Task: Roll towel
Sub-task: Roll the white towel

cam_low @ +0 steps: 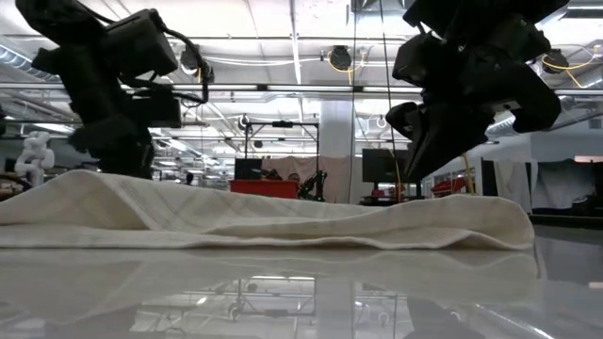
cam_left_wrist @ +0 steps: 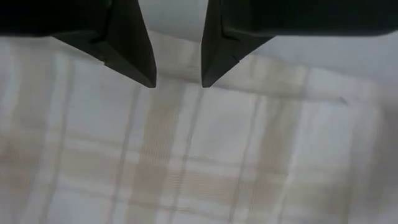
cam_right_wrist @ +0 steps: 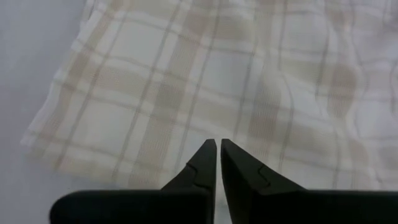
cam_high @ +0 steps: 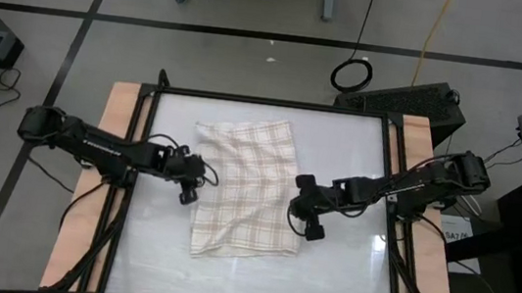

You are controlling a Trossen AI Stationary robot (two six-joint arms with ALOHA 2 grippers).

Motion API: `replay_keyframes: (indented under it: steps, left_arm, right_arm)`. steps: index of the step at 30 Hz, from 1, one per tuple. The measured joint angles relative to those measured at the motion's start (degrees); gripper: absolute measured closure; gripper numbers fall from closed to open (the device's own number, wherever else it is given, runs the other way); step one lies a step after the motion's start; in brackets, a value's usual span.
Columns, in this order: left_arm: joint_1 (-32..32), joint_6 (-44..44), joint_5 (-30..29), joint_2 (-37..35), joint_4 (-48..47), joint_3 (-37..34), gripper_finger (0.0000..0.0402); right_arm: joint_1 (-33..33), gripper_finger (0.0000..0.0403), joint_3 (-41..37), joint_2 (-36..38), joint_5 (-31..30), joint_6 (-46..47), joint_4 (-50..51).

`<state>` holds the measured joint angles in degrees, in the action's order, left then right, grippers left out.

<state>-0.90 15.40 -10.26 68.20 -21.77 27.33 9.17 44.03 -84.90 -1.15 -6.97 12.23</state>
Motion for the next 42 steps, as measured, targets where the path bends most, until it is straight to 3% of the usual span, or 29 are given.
replay_keyframes:
  steps: [6, 11, 18, 25, 30, 37, 42]
  left_arm:
    - [-3.7, -18.8, -7.7, 0.0, 1.4, 0.0, 0.0274]
    - [-4.8, -30.1, -9.4, 0.0, 1.2, 0.0, 0.0274]
    - [-4.8, -34.2, -9.5, 0.0, 1.3, 0.0, 0.0274]
    - [-4.8, -47.6, -9.3, 2.8, 1.2, 0.1, 0.0274]
    - [-4.7, -56.7, -9.5, 5.9, 2.6, 0.1, 0.0274]
    - [-4.7, -59.8, -10.4, 8.7, 7.3, 0.1, 0.0276]
    - [-4.7, -59.8, -10.4, 8.7, 7.2, 0.1, 0.0308]
  right_arm:
    - [-2.2, 0.0387, 0.0, 0.0, 0.4, 0.9, 1.9]
    - [-6.5, 0.0387, -4.8, 0.0, -2.1, 2.4, -9.3]
    - [-10.5, 0.0387, -10.9, 0.0, -2.0, 5.7, -17.1]
    - [-9.1, 0.0387, -11.2, 0.0, 3.0, 4.5, -14.8]
    - [-8.4, 0.0387, -11.2, 0.0, 3.0, 3.2, -14.7]
    - [-8.3, 0.0387, -11.2, 0.0, 3.0, 2.7, -14.8]
    - [-8.3, 0.0387, -11.2, 0.0, 3.0, 2.7, -14.6]
